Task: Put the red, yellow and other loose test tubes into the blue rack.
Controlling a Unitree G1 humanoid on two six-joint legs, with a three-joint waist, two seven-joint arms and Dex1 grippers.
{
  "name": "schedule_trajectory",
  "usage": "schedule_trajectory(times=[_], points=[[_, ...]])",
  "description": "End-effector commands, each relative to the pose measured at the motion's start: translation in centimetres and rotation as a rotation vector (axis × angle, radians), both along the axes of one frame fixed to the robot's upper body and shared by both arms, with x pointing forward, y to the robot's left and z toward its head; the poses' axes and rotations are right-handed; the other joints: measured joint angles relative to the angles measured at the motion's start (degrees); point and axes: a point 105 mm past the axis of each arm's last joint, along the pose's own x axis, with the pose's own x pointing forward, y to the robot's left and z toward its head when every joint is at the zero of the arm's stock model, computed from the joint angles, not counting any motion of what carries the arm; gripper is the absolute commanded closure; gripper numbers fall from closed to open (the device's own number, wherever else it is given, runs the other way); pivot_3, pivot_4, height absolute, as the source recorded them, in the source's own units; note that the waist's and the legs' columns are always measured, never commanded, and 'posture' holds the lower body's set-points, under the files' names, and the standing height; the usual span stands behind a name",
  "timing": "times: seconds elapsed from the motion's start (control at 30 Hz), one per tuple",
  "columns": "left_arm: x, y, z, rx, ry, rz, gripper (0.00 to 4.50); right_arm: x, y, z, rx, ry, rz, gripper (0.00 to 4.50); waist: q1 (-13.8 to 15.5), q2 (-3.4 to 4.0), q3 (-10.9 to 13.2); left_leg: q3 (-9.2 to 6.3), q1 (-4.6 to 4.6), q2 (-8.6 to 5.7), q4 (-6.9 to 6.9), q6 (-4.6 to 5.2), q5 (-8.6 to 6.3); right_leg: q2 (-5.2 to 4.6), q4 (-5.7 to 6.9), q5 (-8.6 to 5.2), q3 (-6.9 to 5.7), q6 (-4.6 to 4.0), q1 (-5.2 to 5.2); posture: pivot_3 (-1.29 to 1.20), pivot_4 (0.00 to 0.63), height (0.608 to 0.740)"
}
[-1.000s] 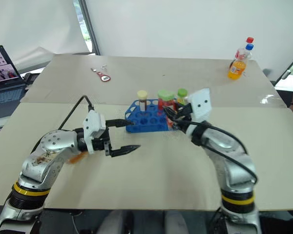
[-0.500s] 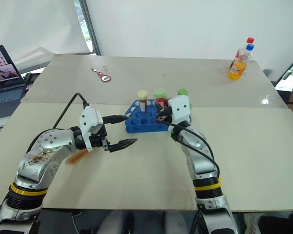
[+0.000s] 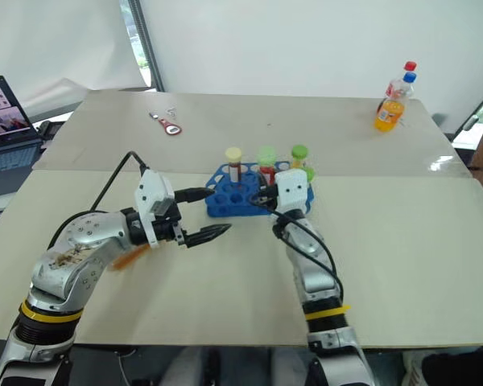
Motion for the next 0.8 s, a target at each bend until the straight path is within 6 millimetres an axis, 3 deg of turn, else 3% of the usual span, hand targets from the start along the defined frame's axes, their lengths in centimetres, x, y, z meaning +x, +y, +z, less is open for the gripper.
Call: schedule_trajectory(times=[0.03, 0.13, 0.2, 0.37, 0.53, 0.67, 0.8], points=[[-0.2, -0.2, 1.9, -0.037, -0.061, 0.004, 0.0, -0.4, 0.2, 0.5, 0.018, -0.045, -0.011, 3.51, -0.1, 0.0, 0.0, -0.01, 0.0, 0.0, -0.01, 0.0, 0.0, 0.0, 0.02, 0.0, 0.0, 0.0, 0.0, 0.0, 0.15, 0.74], [0.0, -0.1, 2.0, -0.038, -0.059, 0.009, 0.0, -0.6, 0.3, 0.6, 0.031, -0.058, -0.015, 3.51, -0.2, 0.0, 0.0, -0.03, 0.01, 0.0, -0.01, 0.0, 0.0, 0.0, 0.03, 0.0, 0.0, 0.0, 0.0, 0.0, 0.15, 0.74], [0.1, -0.1, 2.1, -0.035, -0.06, 0.011, 0.0, -0.7, 0.0, 0.6, 0.045, -0.052, -0.022, 2.48, -0.3, 0.0, 0.0, -0.04, 0.01, 0.0, -0.02, 0.0, 0.0, 0.0, 0.03, 0.0, 0.0, 0.0, 0.0, 0.0, 0.15, 0.74], [0.7, 0.5, 2.2, 0.013, -0.045, 0.036, 0.0, -1.2, -0.3, 0.3, -0.019, -0.03, -0.02, 0.79, -0.5, 0.0, 0.0, -0.04, 0.0, 0.0, -0.04, 0.0, 0.0, 0.0, 0.02, 0.0, 0.0, 0.0, 0.0, 0.0, 0.15, 0.74], [1.0, 2.4, 2.6, 0.195, -0.045, 0.06, 0.0, -3.8, -2.0, 0.9, -0.115, -0.023, 0.017, 0.79, -0.5, 0.0, 0.0, -0.07, -0.02, -0.01, -0.06, 0.0, 0.0, 0.0, 0.0, 0.0, -0.01, 0.0, -0.01, 0.0, 0.15, 0.74], [1.2, 6.6, 3.1, 0.462, 0.035, 0.095, 0.0, -7.4, -3.0, 1.7, -0.243, 0.013, 0.216, 0.79, -0.7, 0.0, 0.0, -0.04, -0.05, -0.01, -0.09, 0.0, 0.0, 0.03, -0.05, -0.02, -0.02, 0.0, -0.03, 0.0, 0.15, 0.74], [0.2, 10.4, 3.2, 0.669, 0.203, 0.11, 0.0, -10.7, -3.6, 2.8, -0.392, 0.088, 0.481, 0.79, -0.8, -0.01, 0.1, 0.03, 0.05, 0.0, -0.1, 0.01, 0.0, 0.05, -0.17, -0.12, -0.01, -0.04, 0.01, 0.0, 0.15, 0.74]])
